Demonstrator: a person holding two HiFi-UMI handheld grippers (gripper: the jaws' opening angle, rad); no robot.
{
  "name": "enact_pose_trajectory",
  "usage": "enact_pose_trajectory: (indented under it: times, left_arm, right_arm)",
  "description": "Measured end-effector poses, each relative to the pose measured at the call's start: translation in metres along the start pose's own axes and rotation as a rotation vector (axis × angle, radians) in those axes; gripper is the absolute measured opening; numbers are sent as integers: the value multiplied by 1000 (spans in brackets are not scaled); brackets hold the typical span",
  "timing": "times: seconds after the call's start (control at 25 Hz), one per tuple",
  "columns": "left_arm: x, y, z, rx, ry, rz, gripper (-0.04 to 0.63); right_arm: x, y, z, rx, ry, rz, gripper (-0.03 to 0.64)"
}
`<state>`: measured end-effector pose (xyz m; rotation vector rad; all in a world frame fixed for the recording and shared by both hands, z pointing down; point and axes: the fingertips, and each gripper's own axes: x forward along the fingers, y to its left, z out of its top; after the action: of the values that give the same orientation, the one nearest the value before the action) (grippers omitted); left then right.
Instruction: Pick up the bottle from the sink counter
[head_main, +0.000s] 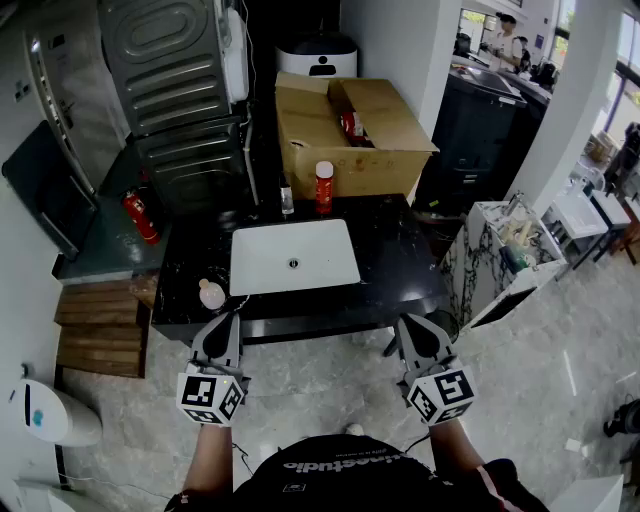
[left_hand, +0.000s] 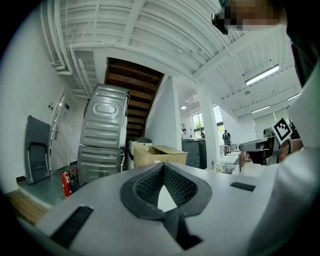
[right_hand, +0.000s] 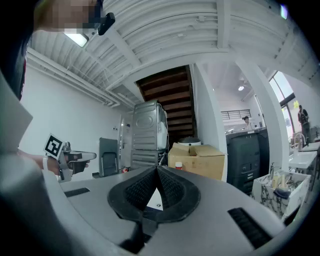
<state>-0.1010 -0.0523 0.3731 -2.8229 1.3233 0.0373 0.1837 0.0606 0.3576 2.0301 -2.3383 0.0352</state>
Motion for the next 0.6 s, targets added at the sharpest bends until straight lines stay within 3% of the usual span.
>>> enact_pose_trajectory:
  times: [0.6]
  left_arm:
    - [-4,16,-9,-12,3,-1,15]
  right_arm:
    - [10,18,-1,-5,-12,12,38]
